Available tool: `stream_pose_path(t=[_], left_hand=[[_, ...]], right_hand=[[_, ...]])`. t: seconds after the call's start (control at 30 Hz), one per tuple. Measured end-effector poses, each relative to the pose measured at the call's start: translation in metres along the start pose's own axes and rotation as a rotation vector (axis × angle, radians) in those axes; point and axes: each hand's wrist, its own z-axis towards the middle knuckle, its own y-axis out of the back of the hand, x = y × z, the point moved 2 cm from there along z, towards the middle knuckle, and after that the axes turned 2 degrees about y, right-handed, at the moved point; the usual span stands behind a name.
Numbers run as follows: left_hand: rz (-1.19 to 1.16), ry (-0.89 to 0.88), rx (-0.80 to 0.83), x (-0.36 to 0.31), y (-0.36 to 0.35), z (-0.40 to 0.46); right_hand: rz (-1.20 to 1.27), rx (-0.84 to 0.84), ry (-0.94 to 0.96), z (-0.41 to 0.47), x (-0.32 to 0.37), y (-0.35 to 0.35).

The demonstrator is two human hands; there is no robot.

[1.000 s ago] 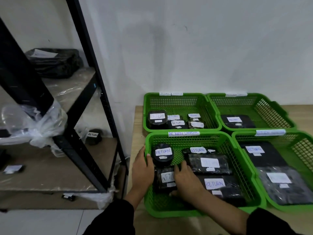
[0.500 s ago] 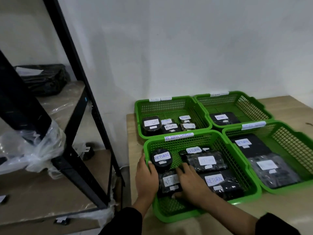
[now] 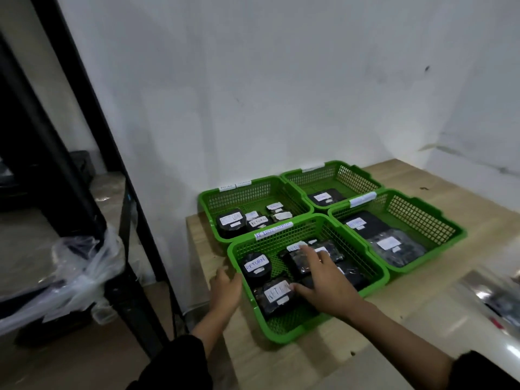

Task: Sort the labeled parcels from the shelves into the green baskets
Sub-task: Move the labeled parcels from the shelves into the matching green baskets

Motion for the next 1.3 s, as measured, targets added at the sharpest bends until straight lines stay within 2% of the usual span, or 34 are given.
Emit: stream_pose_path(t=[0.2, 0.4, 0.7, 0.97, 1.3], left_hand=[[-0.071, -0.14, 0.084, -0.002, 0.065, -0.043], [-0.109, -0.202, 0.052, 0.024, 0.122, -0.125], [-0.168, -0.048, -0.02, 0.112, 0.182, -0.244], [-0.196, 0.044, -0.116, 0.171, 0.251, -0.285], [-0.329, 0.158, -0.314, 0.26, 0.403, -0.299]], right_hand=[[0.062, -0.084, 0.064, -0.039, 0.029, 0.027], [0.116, -0.136, 0.141, -0.118, 0.061, 0.038], [0.2, -0.072, 0.216, -0.222, 0.1, -0.007], [0.207, 0.028, 0.266, -0.241, 0.154, -0.042], [0.177, 0.21, 0.393, -0.234, 0.307, -0.135]])
